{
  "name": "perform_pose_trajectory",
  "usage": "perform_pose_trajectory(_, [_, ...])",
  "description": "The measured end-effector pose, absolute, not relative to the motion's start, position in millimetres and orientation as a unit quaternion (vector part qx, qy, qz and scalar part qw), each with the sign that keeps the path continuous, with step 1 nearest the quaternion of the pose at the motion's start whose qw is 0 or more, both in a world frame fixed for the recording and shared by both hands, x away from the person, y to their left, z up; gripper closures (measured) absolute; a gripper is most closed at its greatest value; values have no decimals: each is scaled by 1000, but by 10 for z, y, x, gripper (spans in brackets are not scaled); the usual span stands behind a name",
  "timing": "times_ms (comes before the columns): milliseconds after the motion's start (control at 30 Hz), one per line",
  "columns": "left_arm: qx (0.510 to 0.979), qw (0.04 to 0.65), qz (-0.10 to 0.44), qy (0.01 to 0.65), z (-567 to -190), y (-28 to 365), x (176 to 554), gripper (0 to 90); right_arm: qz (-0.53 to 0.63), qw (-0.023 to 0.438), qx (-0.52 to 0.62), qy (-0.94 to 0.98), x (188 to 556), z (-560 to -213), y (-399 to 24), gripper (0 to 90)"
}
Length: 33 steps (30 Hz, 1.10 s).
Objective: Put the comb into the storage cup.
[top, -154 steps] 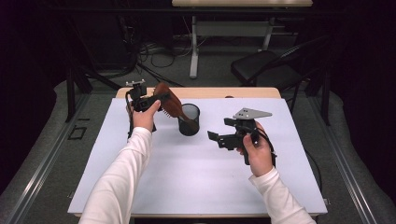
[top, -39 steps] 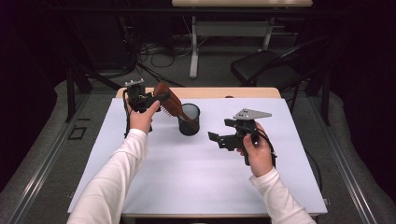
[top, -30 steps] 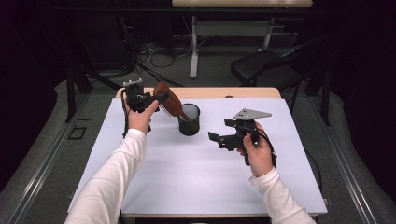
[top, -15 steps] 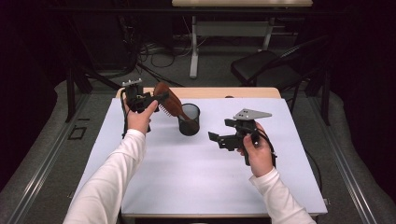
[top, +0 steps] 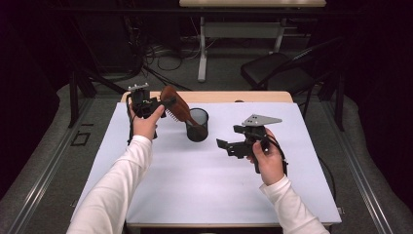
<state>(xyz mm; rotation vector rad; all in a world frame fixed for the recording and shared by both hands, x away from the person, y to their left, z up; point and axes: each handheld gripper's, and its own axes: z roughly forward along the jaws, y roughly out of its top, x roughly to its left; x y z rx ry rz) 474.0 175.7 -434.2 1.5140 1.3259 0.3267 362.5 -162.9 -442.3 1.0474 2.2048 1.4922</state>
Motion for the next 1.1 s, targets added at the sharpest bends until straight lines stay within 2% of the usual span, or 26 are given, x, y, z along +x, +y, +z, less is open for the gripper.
perform_pose_trajectory(267, [623,527,131,563,-4358,1798,4731,109,516,140,363,763,3624,-4424,-1628,145])
perform_pose_trajectory(1100, [667,521,132,517,-4165,1766,4552,98,519,142,366,759,3624,-4412,-1652,145])
